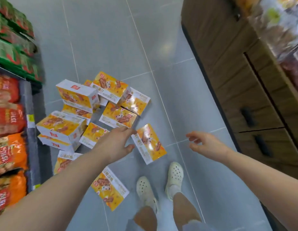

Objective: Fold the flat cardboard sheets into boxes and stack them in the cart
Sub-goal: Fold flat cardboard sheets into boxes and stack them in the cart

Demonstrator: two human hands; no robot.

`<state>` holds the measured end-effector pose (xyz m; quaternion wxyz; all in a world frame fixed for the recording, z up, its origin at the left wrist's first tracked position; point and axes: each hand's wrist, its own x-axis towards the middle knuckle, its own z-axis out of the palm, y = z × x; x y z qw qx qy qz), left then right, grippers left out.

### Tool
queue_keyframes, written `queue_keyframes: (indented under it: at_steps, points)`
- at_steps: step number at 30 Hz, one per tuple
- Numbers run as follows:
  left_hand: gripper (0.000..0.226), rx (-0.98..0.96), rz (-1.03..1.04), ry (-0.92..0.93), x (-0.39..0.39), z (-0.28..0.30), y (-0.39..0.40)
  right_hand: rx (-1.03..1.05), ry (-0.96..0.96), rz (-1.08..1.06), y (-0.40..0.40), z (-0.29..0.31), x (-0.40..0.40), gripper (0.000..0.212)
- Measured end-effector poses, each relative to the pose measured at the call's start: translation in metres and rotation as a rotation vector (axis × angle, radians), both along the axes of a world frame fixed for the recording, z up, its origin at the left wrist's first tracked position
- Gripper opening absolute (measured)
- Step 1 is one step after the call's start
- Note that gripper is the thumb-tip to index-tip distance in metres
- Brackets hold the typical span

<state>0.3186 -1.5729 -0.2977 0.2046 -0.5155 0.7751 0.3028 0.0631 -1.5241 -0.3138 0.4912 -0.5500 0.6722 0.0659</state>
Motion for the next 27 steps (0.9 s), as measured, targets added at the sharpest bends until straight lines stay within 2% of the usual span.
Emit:
queue_keyframes:
  at_steps: [3,8,14,17,22,25,27]
  points:
    - [0.046,0.1,-0.034,-0.068,-0.007,-0.064,-0.023,0.068,-0.021,-0.069,-0.011,-0.061,-0.008,0.034]
    - [0.045,0.185,-0.002,-0.078,-0.015,-0.19,-0.054,0.191,-0.057,-0.206,-0.011,-0.183,-0.007,0.037]
    - [0.051,0.213,-0.058,-0.133,-0.016,-0.338,-0.06,0.306,-0.147,-0.548,0.017,-0.348,0.012,0.036]
    - [0.057,0.201,-0.07,-0.138,-0.014,-0.392,-0.066,0.362,-0.183,-0.734,0.028,-0.406,0.024,0.038]
    - [0.072,0.24,0.146,-0.084,-0.024,-0.46,-0.079,0.603,-0.324,-1.079,0.033,-0.471,0.046,0.047]
    - [0.074,0.336,0.332,0.05,-0.035,-0.485,-0.086,0.692,-0.396,-1.188,0.035,-0.499,0.058,0.053]
    - [0.074,0.368,0.413,0.124,-0.042,-0.498,-0.086,0.694,-0.41,-1.228,0.034,-0.514,0.064,0.05]
